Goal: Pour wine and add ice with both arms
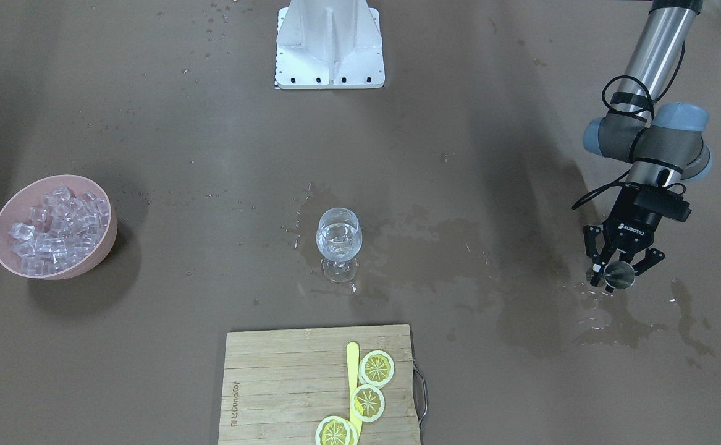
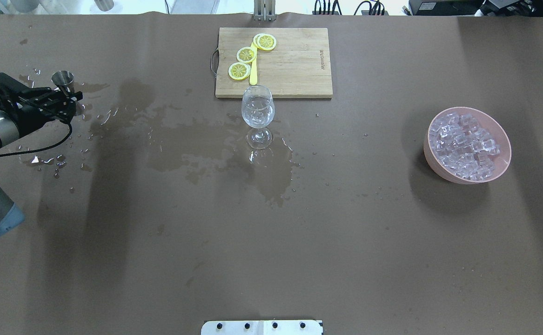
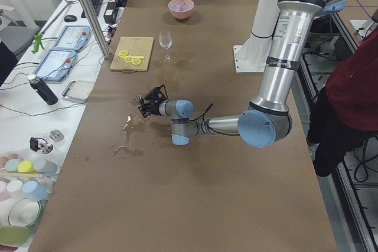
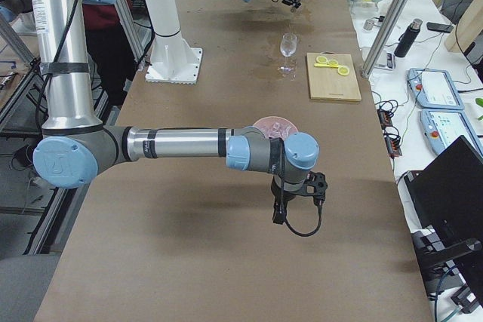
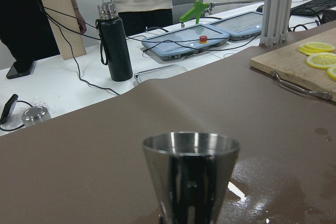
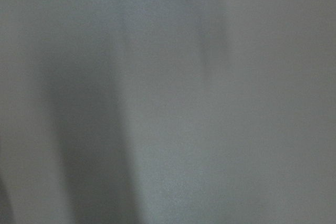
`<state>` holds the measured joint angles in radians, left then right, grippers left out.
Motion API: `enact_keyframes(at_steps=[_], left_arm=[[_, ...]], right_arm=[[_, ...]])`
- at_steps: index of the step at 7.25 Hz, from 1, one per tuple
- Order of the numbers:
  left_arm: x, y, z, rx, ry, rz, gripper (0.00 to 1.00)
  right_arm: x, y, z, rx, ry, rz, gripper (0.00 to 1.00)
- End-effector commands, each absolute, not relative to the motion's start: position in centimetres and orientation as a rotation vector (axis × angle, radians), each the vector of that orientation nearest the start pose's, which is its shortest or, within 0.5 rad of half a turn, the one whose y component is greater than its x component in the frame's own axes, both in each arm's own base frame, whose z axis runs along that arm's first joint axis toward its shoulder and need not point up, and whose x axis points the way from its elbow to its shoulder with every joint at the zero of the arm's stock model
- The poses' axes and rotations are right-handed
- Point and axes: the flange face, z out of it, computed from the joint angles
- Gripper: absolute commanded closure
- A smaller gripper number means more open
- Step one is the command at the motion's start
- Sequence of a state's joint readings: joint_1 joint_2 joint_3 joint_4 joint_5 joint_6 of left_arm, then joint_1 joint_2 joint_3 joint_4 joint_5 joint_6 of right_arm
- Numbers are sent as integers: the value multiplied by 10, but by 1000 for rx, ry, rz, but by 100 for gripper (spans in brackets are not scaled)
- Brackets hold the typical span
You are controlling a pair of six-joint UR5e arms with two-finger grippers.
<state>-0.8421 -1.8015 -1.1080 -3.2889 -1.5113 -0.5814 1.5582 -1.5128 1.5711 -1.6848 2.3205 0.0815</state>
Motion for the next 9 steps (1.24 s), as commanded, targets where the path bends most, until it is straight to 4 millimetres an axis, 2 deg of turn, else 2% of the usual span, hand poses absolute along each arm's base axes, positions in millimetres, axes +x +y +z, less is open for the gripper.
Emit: enact_keyframes(at_steps=[1, 3, 6, 9], left_arm=[[286, -531, 575, 1210, 867, 73, 66], [285, -530, 578, 1205, 863, 71, 65], [284, -527, 584, 1192, 856, 75, 54], [286, -529, 586, 1189, 852, 74, 50]], right_arm=[[64, -510, 644, -86, -746, 101, 0], [69, -509, 642, -82, -746, 114, 0], [71, -508, 643, -84, -747, 125, 0], [71, -509, 642, -88, -747, 138, 0]])
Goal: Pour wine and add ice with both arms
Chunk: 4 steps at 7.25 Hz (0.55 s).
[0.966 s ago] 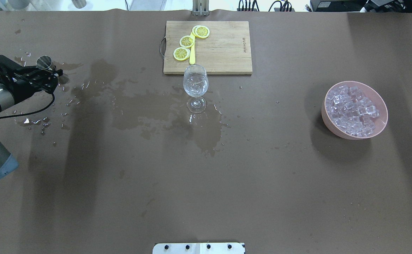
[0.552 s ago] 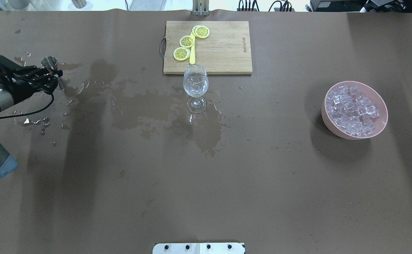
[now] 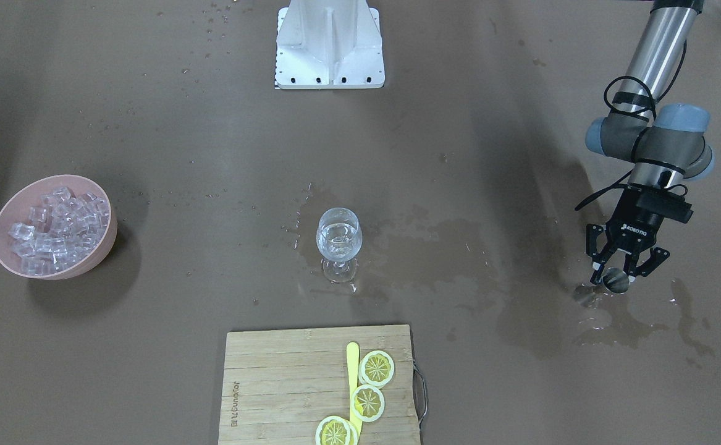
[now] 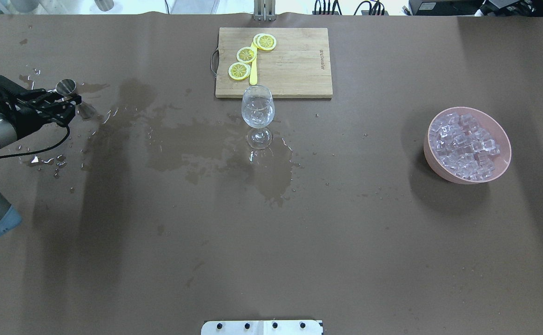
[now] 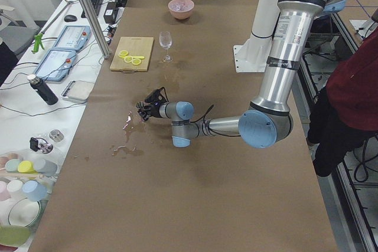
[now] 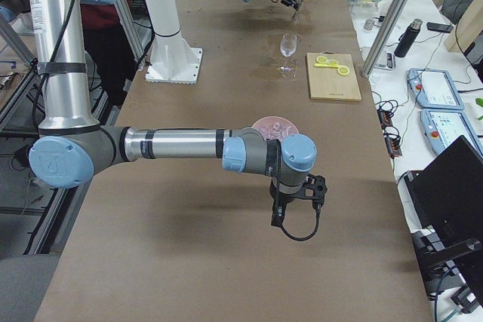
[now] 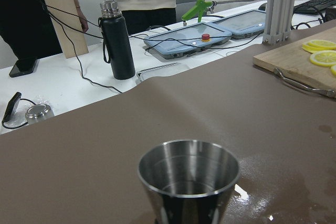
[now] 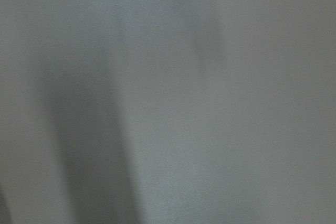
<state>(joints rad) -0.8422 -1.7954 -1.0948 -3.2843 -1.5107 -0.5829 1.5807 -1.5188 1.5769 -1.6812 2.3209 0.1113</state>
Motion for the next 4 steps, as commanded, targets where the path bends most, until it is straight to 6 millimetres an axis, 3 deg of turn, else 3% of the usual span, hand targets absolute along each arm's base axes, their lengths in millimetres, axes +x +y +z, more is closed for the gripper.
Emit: enact_keyframes(at_steps=[1, 2, 4], left_arm=[[288, -532, 582, 1183, 868, 55, 40], [287, -531, 580, 1157, 904, 7, 2], [282, -528, 576, 1145, 899, 10, 1]], right_arm=[[71, -509, 642, -88, -749, 138, 0], [71, -509, 641, -87, -749, 137, 0], [71, -509, 640, -85, -749, 138, 0]])
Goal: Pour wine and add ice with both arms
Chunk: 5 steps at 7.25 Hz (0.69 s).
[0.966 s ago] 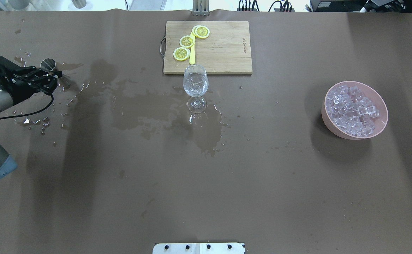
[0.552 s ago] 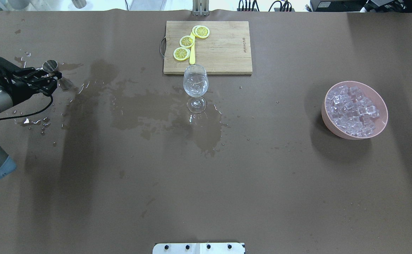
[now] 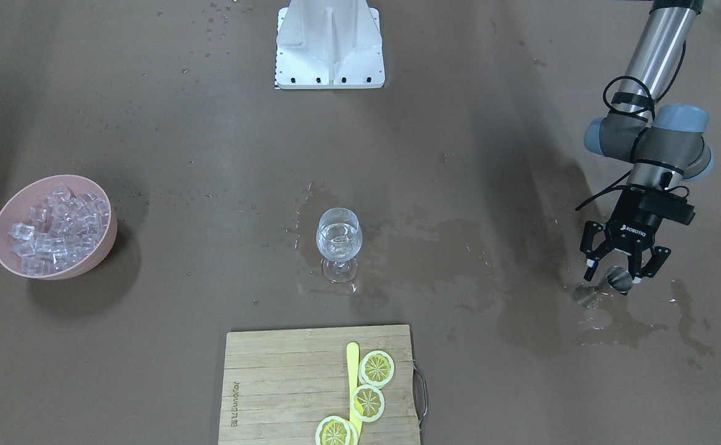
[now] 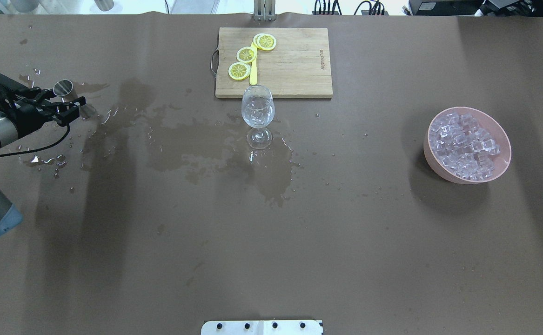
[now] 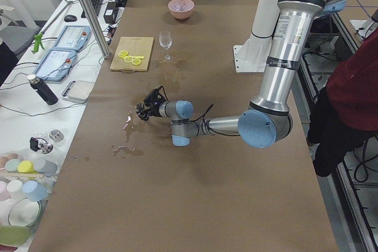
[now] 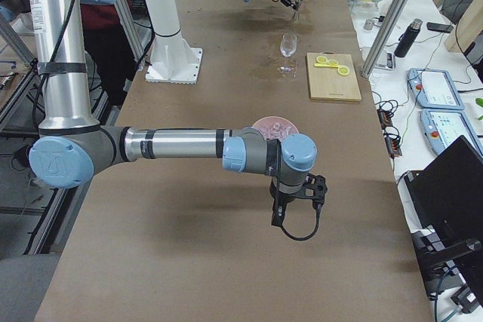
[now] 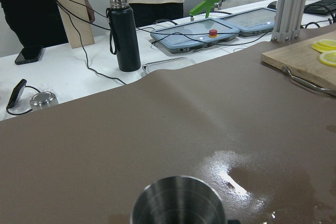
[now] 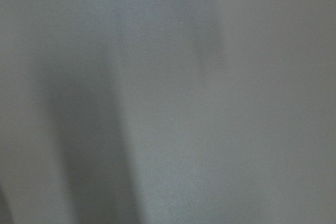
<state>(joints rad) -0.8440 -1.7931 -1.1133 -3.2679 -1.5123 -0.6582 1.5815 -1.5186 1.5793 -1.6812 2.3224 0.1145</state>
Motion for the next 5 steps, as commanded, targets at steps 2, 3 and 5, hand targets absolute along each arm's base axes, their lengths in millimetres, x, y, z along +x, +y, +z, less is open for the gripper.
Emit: enact_keyframes(at_steps=[2, 3, 5], left_arm=[[257, -520, 562, 1074, 916, 44, 1], [244, -523, 560, 1044, 917, 49, 1], [192, -550, 539, 900, 914, 50, 1]], right_arm=[[71, -510, 637, -80, -749, 134, 0], [71, -511, 636, -77, -749, 133, 0], [71, -510, 631, -65, -751, 129, 0]])
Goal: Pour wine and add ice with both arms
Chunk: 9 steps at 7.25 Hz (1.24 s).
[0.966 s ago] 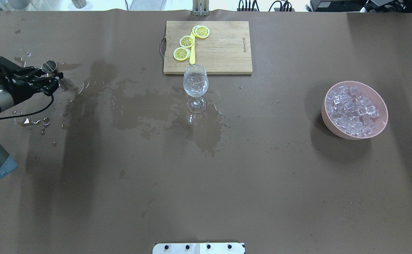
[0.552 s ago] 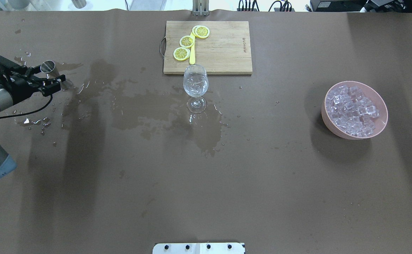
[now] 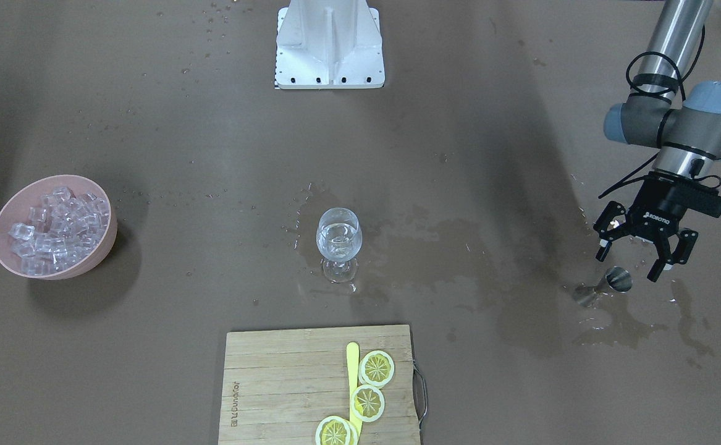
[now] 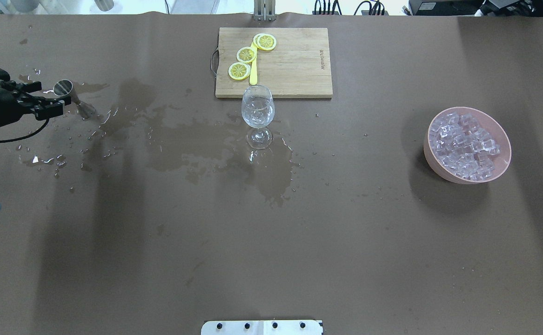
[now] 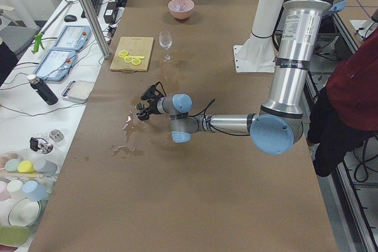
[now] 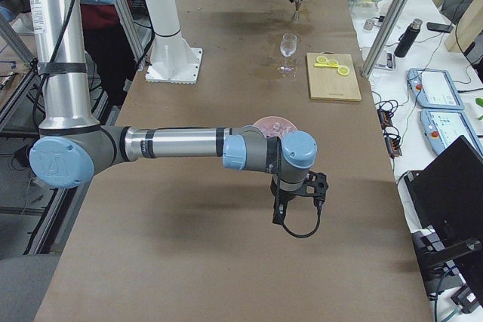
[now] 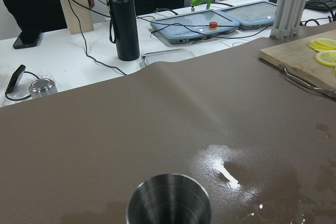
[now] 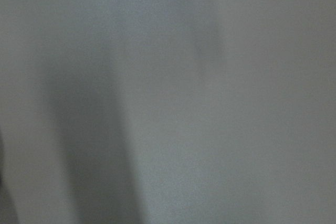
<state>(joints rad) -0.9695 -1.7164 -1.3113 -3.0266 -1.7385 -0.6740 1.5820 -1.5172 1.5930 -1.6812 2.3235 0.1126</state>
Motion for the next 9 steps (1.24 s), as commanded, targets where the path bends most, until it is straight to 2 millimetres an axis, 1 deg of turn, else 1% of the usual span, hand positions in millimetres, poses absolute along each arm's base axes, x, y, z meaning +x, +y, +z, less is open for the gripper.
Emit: enact_keyframes(at_steps=[1, 2, 3, 4, 5, 6, 7, 8, 9], left_arm=[[156, -561, 532, 800, 926, 40, 1], [112, -570, 534, 713, 951, 13, 1], [74, -576, 539, 633, 969, -21, 1], [43, -582, 545, 556, 973, -62, 1], [16, -583, 551, 545, 946, -26, 1], [-18, -584, 555, 517, 953, -1, 1], [-41, -584, 560, 484, 945, -6, 1], [-50, -584, 570, 451, 923, 13, 1], [-70, -582, 581, 430, 892, 33, 1]], right_arm=[[72, -513, 627, -59, -750, 128, 0], [71, -514, 626, -59, -753, 126, 0], [71, -515, 625, -57, -755, 127, 0], [72, -514, 624, -55, -755, 128, 0], [72, -513, 624, -54, -757, 128, 0], [71, -513, 624, -56, -756, 127, 0], [71, -512, 625, -62, -756, 129, 0], [71, -512, 624, -68, -762, 131, 0], [71, -512, 625, -70, -763, 134, 0]])
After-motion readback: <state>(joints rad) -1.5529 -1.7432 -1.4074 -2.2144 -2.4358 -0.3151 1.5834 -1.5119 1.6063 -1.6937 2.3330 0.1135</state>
